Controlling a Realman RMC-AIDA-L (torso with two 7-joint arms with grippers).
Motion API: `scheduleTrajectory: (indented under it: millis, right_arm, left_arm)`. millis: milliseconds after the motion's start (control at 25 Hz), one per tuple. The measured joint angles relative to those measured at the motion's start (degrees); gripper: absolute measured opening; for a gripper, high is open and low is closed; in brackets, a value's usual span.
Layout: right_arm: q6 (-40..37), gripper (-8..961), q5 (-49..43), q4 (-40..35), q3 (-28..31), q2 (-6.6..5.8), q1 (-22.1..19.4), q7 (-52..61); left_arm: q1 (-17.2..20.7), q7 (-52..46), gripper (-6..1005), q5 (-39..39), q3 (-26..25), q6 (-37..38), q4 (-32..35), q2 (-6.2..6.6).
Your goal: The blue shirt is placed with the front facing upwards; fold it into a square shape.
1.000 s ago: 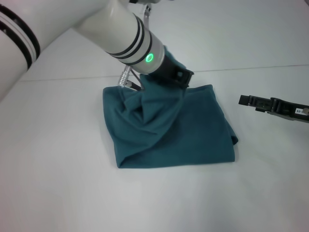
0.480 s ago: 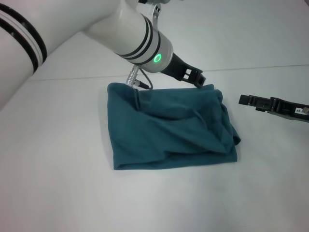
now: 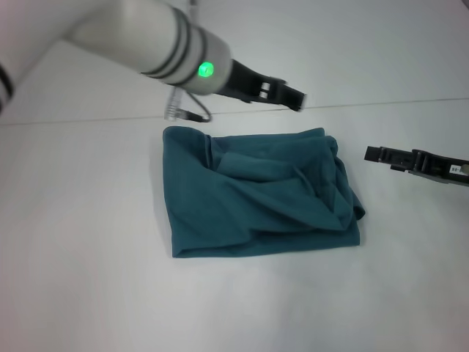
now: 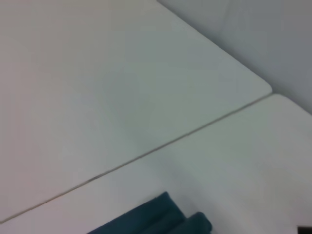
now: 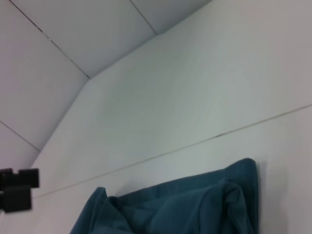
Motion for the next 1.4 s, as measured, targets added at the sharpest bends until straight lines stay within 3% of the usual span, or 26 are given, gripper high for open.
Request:
scheduleTrajectory:
  millis: [200,360,560,720,920,1080,1400]
  right_arm:
    - [-0.37,868,-1.5,-0.01,0.04,-0.59,0.49,1.42]
    - [-0.94,867,-4.19,-0.63,-0.02,-1.95,1.51,4.78]
    - [-4.5,865,-12.5,-2.01,-0.04,-5.75,6.52,12.43]
    - [-6.92,864,-21.59,-7.08,-0.03,-6.88,11.59,20.35]
    - [-8.46,862,-33.35,-10.33,-0.06,-5.69,18.59,25.48]
    - [-8.87,861,-39.57,-10.22,-0.63,-3.28,24.55,25.5]
    - [-8.27,859,-43.73,-9.9,-7.12,0.11,29.87,25.79]
  left_arm:
    - [5.44,-0.1,890,-0.95,-10.16,2.98,2.97,-0.01]
    - [10.74,0.32,890,-4.68,-15.9,4.46,4.17,0.49]
    - [17.12,1.23,889,-10.9,-17.09,6.61,4.27,2.69]
    - [20.78,3.49,889,-14.95,-18.02,9.1,4.22,3.81]
    - [23.67,7.67,888,-16.69,-21.37,14.25,4.36,4.18]
    - [24.5,9.92,888,-16.75,-24.21,17.86,4.73,4.24]
    - [28.53,11.43,888,-18.07,-29.25,23.96,8.11,4.92]
